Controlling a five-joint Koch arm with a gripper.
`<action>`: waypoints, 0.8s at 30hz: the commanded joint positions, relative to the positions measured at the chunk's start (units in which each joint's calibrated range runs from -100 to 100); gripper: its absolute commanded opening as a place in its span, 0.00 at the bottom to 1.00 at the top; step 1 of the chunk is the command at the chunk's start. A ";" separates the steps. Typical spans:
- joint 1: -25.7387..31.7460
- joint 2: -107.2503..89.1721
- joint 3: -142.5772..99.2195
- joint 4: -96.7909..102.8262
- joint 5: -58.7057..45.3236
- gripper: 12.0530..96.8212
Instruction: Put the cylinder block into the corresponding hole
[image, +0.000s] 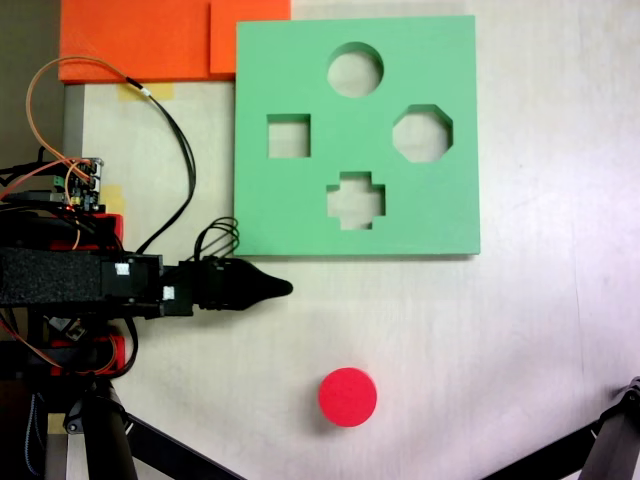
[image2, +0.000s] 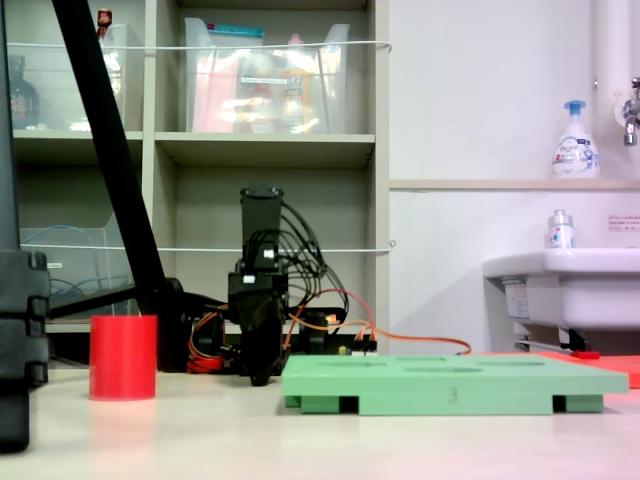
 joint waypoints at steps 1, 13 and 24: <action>-1.56 -0.41 -2.16 6.08 5.62 0.46; -9.08 -0.41 -2.16 36.70 31.45 0.45; -11.72 -0.41 -1.46 36.90 43.96 0.45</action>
